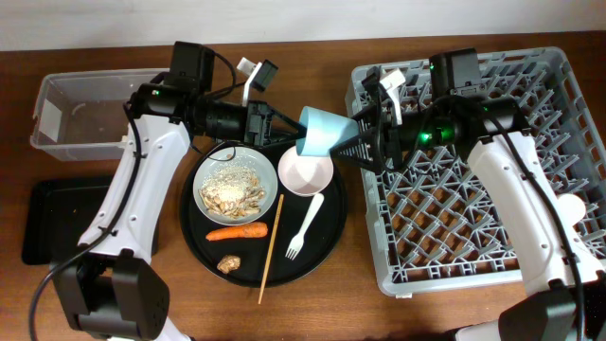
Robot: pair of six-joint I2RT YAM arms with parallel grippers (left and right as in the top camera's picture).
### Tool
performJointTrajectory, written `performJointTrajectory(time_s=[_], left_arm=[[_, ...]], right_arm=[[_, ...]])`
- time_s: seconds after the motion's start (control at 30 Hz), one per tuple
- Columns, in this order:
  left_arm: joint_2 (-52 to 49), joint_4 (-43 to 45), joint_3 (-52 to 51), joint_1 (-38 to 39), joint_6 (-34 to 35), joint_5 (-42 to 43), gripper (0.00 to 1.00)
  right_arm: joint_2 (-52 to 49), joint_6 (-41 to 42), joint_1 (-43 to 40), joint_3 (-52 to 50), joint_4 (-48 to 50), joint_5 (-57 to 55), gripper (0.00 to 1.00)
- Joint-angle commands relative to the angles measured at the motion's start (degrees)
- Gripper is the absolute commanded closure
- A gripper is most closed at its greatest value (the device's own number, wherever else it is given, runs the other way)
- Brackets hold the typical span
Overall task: Sort waste into correct bins and load items into the dishwasher rack
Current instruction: 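Hand the blue cup from the left gripper to the right gripper, then place the blue cup in the rack's right side with the right gripper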
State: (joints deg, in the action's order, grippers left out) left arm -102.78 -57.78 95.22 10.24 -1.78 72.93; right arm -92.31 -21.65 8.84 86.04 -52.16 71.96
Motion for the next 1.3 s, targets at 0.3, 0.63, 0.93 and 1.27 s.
performJointTrajectory(time_s=[0.3, 0.63, 0.93, 1.27], left_arm=[[-0.7, 0.1, 0.5, 0.3, -1.1, -0.5, 1.00], [-0.7, -0.1, 0.5, 0.3, -1.1, -3.1, 0.80], [-0.7, -7.2, 0.5, -0.4, 0.9, -38.4, 0.69], [-0.6, -12.2, 0.5, -5.0, 4.1, -62.2, 0.69]], right_arm=[[0.9, -0.8, 0.9, 0.8, 0.6, 7.1, 0.46], [0.9, -0.8, 0.8, 0.8, 0.6, 6.7, 0.54], [1.2, 7.6, 0.0, 1.4, -2.8, -17.2, 0.62], [1.2, 15.6, -15.0, 15.9, -25.3, -44.1, 0.67]])
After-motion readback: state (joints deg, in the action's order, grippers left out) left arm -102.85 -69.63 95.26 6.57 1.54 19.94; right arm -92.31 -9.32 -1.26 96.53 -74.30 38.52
